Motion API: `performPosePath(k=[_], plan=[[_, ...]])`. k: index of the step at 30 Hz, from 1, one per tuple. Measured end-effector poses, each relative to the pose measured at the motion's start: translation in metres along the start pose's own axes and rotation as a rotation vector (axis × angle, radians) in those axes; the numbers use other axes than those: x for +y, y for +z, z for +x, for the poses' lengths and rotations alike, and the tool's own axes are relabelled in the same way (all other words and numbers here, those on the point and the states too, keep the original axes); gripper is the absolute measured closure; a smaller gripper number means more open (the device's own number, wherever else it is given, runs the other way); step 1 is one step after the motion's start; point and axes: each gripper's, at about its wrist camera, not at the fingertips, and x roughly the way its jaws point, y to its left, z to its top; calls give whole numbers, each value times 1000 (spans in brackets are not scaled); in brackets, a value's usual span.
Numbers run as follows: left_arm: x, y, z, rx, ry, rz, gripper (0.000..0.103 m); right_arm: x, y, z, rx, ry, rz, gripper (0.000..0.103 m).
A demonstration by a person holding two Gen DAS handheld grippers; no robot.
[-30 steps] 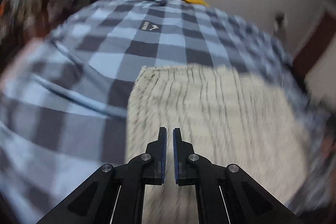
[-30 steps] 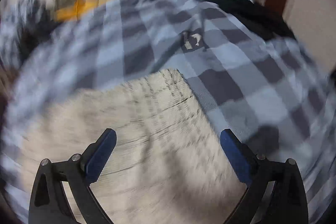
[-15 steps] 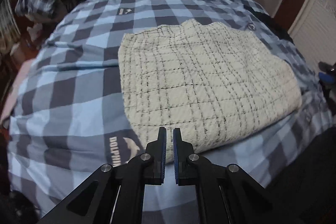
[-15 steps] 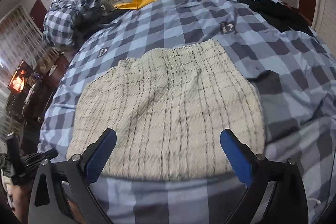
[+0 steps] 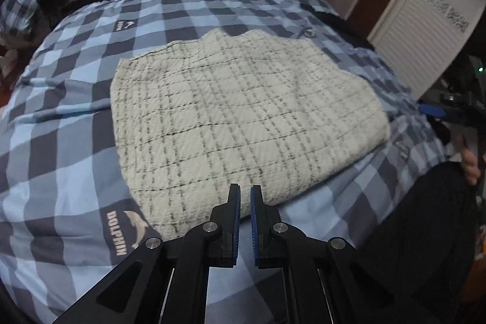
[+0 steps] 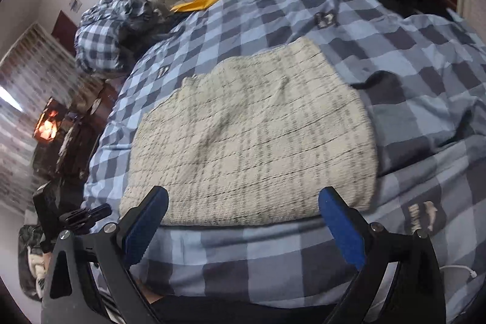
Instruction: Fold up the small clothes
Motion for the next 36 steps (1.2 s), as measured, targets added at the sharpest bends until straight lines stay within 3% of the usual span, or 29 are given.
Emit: performPosePath(k=[1, 2, 3, 4, 5, 7, 10, 15, 19, 23, 25, 27, 29, 33, 36], plan=[[-1, 0, 1, 2, 1, 8, 93, 3, 0, 4, 6, -3, -6, 5], [0, 0, 2, 5, 6, 13, 72, 4, 1, 7, 11, -13, -14, 5], [0, 0, 3, 3, 13, 22, 45, 7, 2, 9, 12, -25, -19, 5], [0, 0, 1, -4, 1, 36, 3, 9, 3, 12, 12, -30, -27, 5], [-1, -1, 0, -19, -31, 43, 0, 12, 3, 14, 11, -31, -34, 5], [0, -1, -1, -47, -116, 38, 0, 17, 1, 15, 0, -44, -44, 5], [0, 1, 1, -60, -80, 18, 0, 20, 0, 15, -7, -49, -66, 6], [31, 4, -3, -135, -98, -221, 0, 17, 0, 12, -1, -38, -61, 6], [52, 2, 11, -70, -6, -373, 0, 13, 2, 12, 1, -40, -37, 5], [66, -4, 26, 49, 18, -443, 0, 8, 3, 10, 4, -29, -17, 6], [77, -9, 16, 38, 160, -460, 0, 1, 5, 6, 2, -9, 16, 6], [90, -6, 16, 115, 257, -441, 0, -10, 8, 3, 18, 14, 68, 5], [93, -6, 24, 183, 213, -344, 0, -26, 15, 0, 49, 17, 84, 6], [75, -12, 41, 223, 177, -100, 0, -62, 32, -1, 104, -132, -20, 6], [66, -16, 63, 273, 100, -68, 0, -93, 32, 18, 216, -148, -32, 6]])
